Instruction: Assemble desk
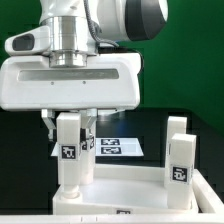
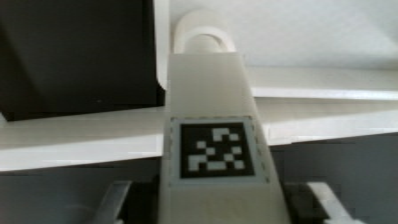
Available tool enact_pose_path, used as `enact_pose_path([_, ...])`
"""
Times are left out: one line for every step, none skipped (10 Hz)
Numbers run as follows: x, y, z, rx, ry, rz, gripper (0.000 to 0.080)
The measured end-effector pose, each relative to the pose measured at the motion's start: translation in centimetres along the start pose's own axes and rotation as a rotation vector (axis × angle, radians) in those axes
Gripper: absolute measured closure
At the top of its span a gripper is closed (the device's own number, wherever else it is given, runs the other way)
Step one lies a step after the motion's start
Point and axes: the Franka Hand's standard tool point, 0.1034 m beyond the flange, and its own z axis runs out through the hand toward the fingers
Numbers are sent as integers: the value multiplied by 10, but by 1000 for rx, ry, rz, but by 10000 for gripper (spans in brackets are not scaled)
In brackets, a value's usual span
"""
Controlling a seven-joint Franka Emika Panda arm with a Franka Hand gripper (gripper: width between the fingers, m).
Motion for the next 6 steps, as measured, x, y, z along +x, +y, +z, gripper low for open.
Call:
enact_pose_path([-2, -1, 4, -3, 1, -3, 514])
enact_pose_path([-4, -1, 7, -6, 2, -4, 514])
enact_pose_path([-6, 0, 9, -12, 7, -5, 514])
enact_pose_path([-5, 1, 9, -23, 34, -8, 514])
enact_pose_path([-5, 1, 9, -28, 45, -9, 514])
enact_pose_path([-5, 1, 9, -28, 46, -9, 514])
